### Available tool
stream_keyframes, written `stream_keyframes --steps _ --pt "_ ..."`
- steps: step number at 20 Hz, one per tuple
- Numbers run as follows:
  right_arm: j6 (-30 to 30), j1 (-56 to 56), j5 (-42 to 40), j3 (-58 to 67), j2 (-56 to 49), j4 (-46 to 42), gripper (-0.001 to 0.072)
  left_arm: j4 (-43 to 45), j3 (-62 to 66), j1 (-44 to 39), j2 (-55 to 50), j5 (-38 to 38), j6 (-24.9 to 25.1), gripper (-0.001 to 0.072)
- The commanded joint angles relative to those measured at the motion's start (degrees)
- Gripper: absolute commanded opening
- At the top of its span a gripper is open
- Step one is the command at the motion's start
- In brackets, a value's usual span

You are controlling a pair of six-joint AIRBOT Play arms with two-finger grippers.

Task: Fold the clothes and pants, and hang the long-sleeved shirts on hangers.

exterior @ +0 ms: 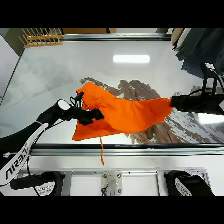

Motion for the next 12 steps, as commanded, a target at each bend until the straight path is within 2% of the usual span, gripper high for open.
stream_keyframes --steps 1,2,3,6,10,12 --pt "0.0 0.0 -0.2 0.0 0.0 0.0 0.0006 -1.1 3.4 -2.7 -3.0 -0.7 0.0 0.0363" --pt "-0.1 0.1 -0.7 0.0 0.0 0.0 0.0006 -1.2 3.5 -2.9 -2.9 -0.4 0.0 0.0121" --pt "-0.2 0.0 -1.3 0.0 0.0 -0.1 0.0006 -1.2 3.5 -2.9 -2.6 -0.4 0.0 0.0013" --pt "-2.2 -0.1 -5.0 2.7 0.0 -3.0 0.0006 -1.3 5.5 0.0 2.8 -3.7 0.0 0.0012" --pt "-3.1 -0.1 -8.2 20.1 -0.1 -10.1 0.0006 -1.3 18.4 4.2 18.4 -12.6 -0.3 0.0013" --pt "-3.1 -0.1 -11.3 30.0 -0.1 -10.1 0.0005 -1.3 24.5 4.5 26.6 -13.3 -1.8 0.0012"
